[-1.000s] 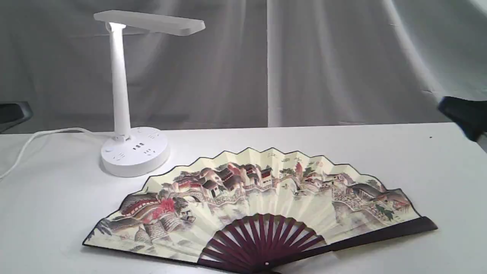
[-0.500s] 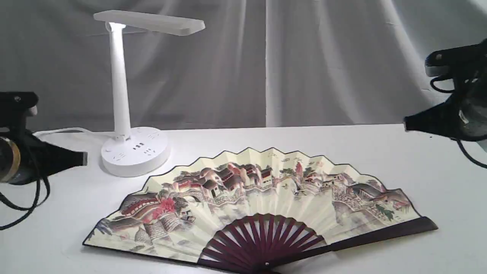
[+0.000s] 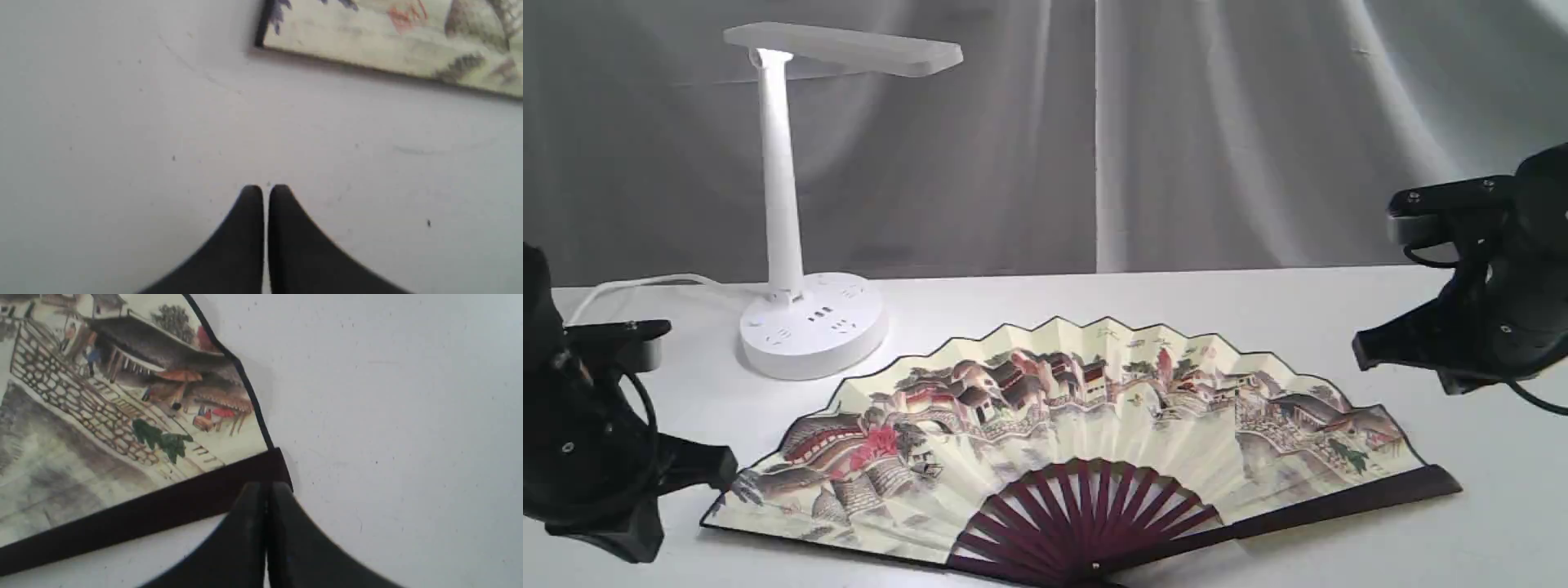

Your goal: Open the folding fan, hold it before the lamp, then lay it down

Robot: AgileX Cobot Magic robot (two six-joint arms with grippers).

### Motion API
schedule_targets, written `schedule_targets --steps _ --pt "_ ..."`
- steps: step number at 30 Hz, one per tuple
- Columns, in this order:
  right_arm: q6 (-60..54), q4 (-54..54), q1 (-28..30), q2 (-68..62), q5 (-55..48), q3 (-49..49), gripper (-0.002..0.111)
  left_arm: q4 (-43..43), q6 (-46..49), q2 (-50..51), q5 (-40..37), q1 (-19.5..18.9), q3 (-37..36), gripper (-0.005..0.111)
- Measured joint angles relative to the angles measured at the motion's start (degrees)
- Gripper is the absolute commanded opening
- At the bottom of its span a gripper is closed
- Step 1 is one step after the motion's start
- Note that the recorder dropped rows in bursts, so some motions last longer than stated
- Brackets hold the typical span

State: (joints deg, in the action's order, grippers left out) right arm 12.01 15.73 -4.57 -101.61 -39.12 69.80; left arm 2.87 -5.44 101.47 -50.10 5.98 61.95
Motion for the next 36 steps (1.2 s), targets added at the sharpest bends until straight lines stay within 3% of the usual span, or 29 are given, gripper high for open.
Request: schedule_targets --steps 5,17,26,36 --pt "-0.32 -2.16 0.00 5.07 -0.37 -3.71 0.000 -2.42 -2.07 -6.36 -3.57 0.65 -2.31 0.000" --pt "-0.91 -9.41 0.00 30.29 4.85 -22.94 0.000 -1.76 -4.71 -32.66 0.89 0.65 -17.73 0.000" --pt "-1.05 -11.79 0.00 57.50 1.43 -32.48 0.000 -0.31 -4.98 -61.17 -6.19 0.65 -22.53 0.000" --pt "-1.05 -12.04 0.00 92.52 -4.05 -33.42 0.000 -2.44 -4.98 -94.59 -13.69 0.65 -21.24 0.000"
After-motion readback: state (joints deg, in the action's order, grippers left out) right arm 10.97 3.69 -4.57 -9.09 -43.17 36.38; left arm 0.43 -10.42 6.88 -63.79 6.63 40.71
